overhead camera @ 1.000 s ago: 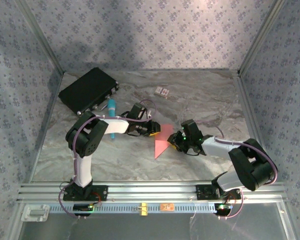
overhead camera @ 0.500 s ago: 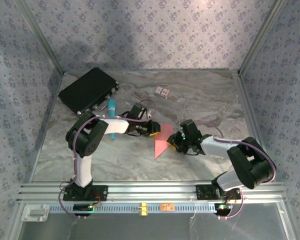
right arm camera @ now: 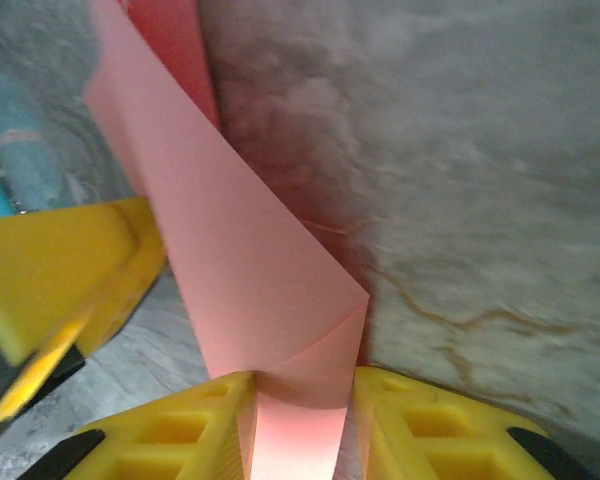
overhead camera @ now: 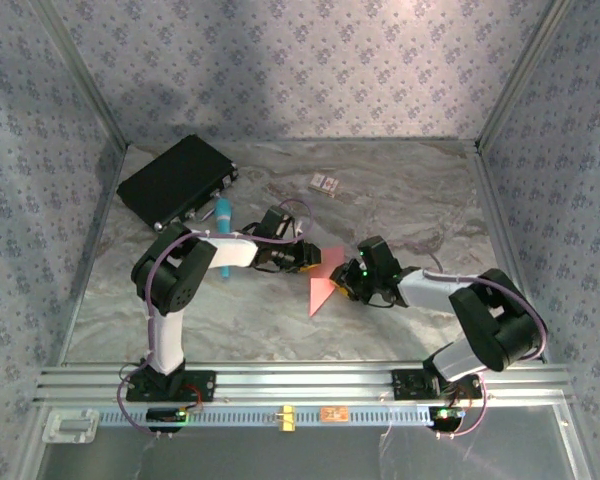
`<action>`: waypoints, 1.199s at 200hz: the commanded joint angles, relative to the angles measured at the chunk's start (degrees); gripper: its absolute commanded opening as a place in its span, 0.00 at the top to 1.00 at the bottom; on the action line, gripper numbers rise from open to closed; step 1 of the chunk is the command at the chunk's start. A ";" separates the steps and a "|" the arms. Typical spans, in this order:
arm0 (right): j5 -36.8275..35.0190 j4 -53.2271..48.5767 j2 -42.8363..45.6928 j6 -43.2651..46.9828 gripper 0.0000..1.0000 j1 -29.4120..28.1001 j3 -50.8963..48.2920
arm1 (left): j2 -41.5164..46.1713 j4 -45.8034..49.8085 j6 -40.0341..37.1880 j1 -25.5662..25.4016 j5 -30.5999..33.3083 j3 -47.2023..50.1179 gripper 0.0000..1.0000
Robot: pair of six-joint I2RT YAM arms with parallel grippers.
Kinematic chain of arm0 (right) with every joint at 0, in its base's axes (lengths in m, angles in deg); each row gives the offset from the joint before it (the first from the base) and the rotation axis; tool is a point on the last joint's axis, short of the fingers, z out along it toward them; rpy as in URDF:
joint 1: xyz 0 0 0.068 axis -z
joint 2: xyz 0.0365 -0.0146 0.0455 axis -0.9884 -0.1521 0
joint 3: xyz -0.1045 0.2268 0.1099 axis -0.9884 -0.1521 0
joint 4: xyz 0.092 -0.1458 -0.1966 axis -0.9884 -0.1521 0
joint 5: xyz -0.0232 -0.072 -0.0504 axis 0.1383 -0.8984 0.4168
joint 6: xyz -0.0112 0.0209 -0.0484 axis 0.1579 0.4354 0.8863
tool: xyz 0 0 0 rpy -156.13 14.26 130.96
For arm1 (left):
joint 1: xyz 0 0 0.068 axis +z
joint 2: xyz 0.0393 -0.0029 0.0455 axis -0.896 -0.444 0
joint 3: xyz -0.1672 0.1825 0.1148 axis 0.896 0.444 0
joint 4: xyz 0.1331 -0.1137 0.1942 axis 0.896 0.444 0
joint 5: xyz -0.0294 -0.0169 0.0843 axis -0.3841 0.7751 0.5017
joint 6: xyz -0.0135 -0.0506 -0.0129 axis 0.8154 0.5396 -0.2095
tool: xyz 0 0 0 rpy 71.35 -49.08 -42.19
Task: Fold a paper plane with a square sheet of paper (pick it up from the middle)
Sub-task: Fold the wing for the fifth time at the center of the table.
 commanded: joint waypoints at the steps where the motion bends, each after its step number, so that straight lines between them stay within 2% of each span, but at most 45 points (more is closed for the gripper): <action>1: 0.10 5.07 0.33 1.51 0.67 -0.10 0.08 | -0.15 6.60 -0.06 0.79 3.02 1.84 0.69; 54: 0.25 4.18 1.06 5.08 0.65 1.00 -0.17 | -0.19 6.57 0.02 0.82 3.05 1.91 0.69; 79: 1.83 4.61 1.11 9.77 0.55 1.44 0.45 | -0.01 6.75 -0.03 0.81 3.18 1.91 0.69; 114: 4.86 4.64 0.98 14.49 0.51 3.37 1.42 | -0.01 6.59 0.03 0.70 3.12 1.98 0.69; 151: 7.67 3.26 -0.16 18.82 0.53 5.68 2.66 | 0.27 6.67 0.03 0.69 3.11 1.91 0.69; 204: 14.32 3.39 -4.74 24.65 0.62 7.82 5.36 | 0.59 6.68 0.07 0.76 2.92 1.84 0.69; 240: 16.39 0.22 -6.86 29.30 0.63 9.30 7.84 | 0.60 6.76 0.02 0.70 2.98 2.06 0.69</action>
